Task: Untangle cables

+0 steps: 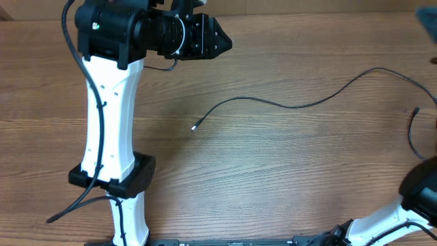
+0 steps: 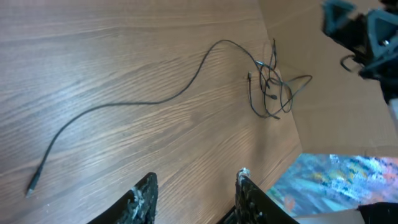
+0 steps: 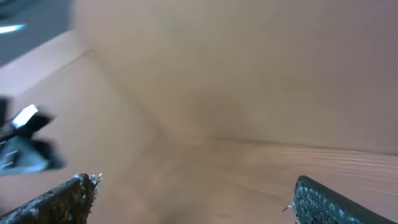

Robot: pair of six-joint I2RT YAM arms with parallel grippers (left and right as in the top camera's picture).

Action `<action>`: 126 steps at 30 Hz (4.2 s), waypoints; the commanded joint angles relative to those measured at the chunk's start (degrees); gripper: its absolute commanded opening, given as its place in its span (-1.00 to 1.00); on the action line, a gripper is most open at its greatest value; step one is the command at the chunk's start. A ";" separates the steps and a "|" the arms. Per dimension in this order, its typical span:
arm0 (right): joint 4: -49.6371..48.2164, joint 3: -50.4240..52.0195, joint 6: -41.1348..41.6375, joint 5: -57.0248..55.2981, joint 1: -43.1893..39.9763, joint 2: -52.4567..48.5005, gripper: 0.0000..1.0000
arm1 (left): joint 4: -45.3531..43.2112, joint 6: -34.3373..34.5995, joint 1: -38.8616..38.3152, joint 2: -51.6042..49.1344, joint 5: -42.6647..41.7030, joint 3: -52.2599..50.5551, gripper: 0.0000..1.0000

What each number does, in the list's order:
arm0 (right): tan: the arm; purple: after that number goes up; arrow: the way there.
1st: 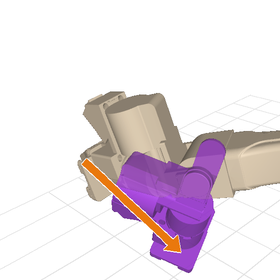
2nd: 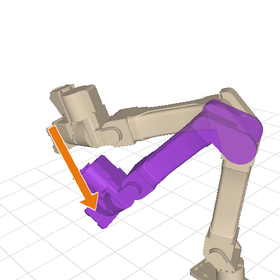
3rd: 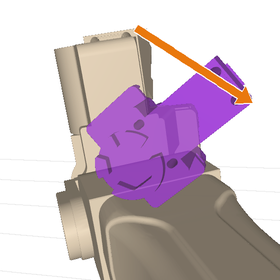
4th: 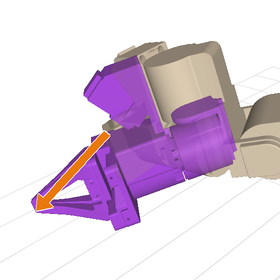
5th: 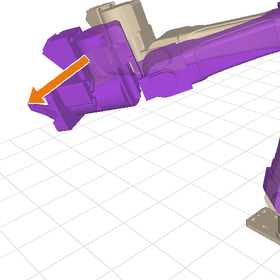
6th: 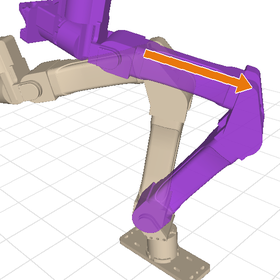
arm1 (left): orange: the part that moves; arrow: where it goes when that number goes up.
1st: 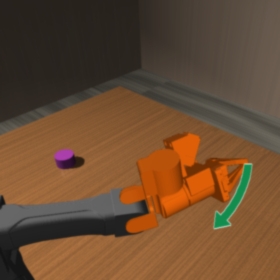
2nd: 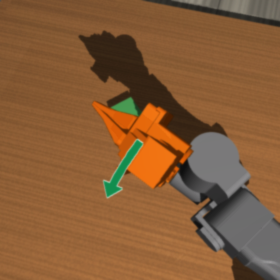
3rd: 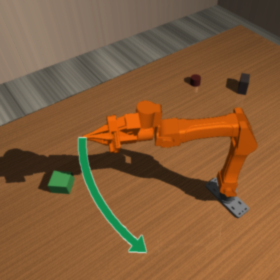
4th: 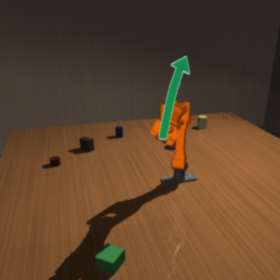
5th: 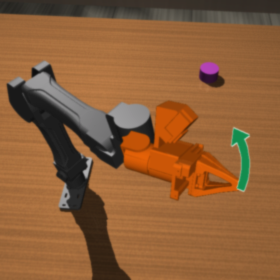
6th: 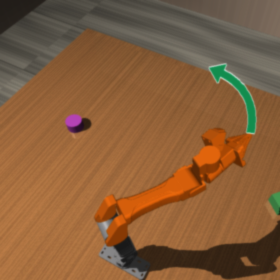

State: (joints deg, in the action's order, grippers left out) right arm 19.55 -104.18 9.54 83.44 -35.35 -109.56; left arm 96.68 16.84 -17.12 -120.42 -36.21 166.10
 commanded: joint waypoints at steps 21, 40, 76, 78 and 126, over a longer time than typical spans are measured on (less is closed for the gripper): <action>40.57 -0.63 28.72 -90.20 53.75 6.36 1.00 | 0.11 -2.43 0.98 35.98 13.11 -4.79 -0.06; 21.07 10.19 49.88 -83.97 77.26 3.98 0.78 | 0.11 9.18 0.98 57.37 35.36 -33.16 -0.08; 20.15 10.23 77.48 -92.72 83.80 -18.16 0.41 | 0.11 21.35 0.98 62.82 41.07 -51.25 0.00; 19.47 10.21 77.48 -92.32 84.06 -18.56 0.34 | 0.09 21.35 0.98 62.82 41.07 -51.25 0.01; 31.01 -0.48 18.56 -93.92 31.19 -7.13 -0.92 | -0.22 20.90 0.98 62.77 37.42 -51.25 0.74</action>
State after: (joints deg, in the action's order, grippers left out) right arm 49.43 -103.61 33.91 -9.47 0.93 -118.30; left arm 96.86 37.50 -16.36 -58.02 3.05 115.09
